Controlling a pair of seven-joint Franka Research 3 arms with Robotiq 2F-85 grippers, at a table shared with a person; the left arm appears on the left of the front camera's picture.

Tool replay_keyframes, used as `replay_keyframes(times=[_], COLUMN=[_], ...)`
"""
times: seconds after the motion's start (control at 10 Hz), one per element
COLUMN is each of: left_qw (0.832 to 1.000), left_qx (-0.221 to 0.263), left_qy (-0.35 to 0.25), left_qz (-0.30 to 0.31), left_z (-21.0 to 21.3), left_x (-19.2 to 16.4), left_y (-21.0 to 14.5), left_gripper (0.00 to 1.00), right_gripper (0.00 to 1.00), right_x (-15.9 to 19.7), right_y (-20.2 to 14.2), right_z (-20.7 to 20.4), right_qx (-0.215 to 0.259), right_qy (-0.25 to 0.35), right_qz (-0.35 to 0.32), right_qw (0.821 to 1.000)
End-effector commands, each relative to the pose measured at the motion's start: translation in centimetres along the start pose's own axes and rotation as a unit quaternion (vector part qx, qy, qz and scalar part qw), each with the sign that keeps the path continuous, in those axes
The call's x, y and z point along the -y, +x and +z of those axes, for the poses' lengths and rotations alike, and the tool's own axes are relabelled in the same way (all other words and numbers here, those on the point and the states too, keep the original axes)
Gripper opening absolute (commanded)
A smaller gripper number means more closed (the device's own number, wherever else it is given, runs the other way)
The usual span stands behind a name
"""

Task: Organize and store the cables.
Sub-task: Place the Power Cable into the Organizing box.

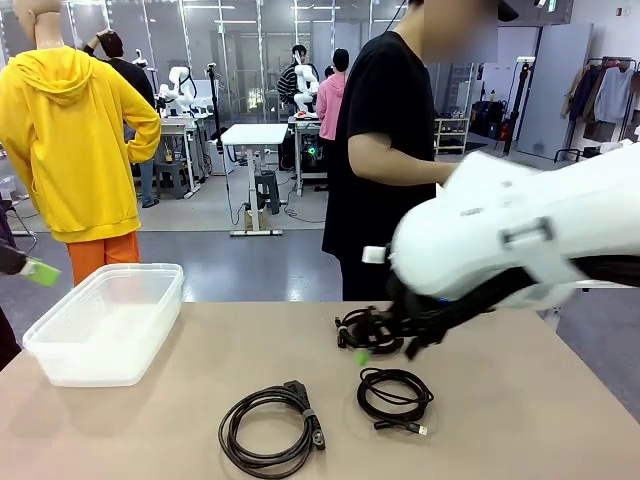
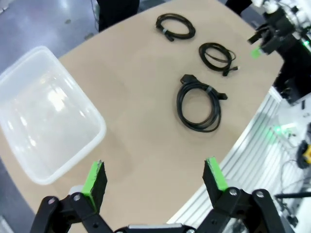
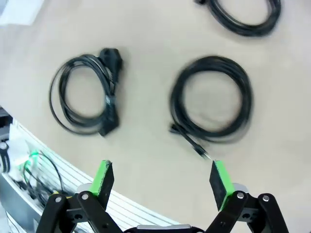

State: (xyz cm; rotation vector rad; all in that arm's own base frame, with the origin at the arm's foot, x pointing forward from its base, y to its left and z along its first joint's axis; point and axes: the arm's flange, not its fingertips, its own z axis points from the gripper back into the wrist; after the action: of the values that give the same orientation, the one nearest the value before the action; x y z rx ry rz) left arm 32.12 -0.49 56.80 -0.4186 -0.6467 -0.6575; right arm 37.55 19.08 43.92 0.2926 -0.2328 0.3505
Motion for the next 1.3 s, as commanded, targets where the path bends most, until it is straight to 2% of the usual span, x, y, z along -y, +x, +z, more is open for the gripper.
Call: replay_keyframes(times=[0.0,0.1,0.2,0.3,0.5,0.6,0.8,1.0,1.1,1.2], left_qw=[0.998,0.988,0.988,0.983,0.974,0.97,0.952,0.931,0.927,0.925], left_qx=[-0.024,-0.084,-0.064,-0.08,-0.131,-0.144,-0.177,-0.213,-0.23,-0.241], left_qy=[-0.013,0.0,0.005,0.01,0.013,0.031,0.08,0.105,0.091,0.078], left_qz=[0.058,0.131,0.14,0.165,0.184,0.195,0.237,0.276,0.28,0.283], left_z=[1.3,-4.1,-6.1,-8.3,-11.9,-13.7,-17.4,-20.7,-22.5,-24.2], left_x=[-0.1,5.6,6.2,8.1,11.3,12.7,15.4,18.2,18.6,18.4], left_y=[0.4,8.1,8.8,10.9,12.5,13.2,14.3,14.6,14.3,13.9], left_gripper=[1.0,1.0,1.0,1.0,1.0,1.0,1.0,1.0,1.0,1.0], right_gripper=[1.0,1.0,1.0,1.0,1.0,1.0,1.0,1.0,1.0,1.0], right_x=[4.5,7.1,10.0,13.4,19.4,22.2,28.4,32.0,32.2,31.9], right_y=[-3.5,-5.1,-6.7,-8.5,-11.2,-12.8,-16.0,-19.3,-20.5,-21.4], right_z=[3.1,4.9,6.4,8.1,11.3,12.6,14.6,15.8,15.8,15.4], right_qx=[0.01,0.015,0.029,0.055,0.103,0.112,0.166,0.213,0.22,0.228], right_qy=[-0.004,0.001,-0.008,-0.016,0.01,0.026,0.05,0.057,0.054,0.02], right_qz=[0.05,0.067,0.089,0.118,0.146,0.184,0.217,0.255,0.267,0.285], right_qw=[0.999,0.998,0.996,0.991,0.984,0.976,0.961,0.941,0.937,0.931])
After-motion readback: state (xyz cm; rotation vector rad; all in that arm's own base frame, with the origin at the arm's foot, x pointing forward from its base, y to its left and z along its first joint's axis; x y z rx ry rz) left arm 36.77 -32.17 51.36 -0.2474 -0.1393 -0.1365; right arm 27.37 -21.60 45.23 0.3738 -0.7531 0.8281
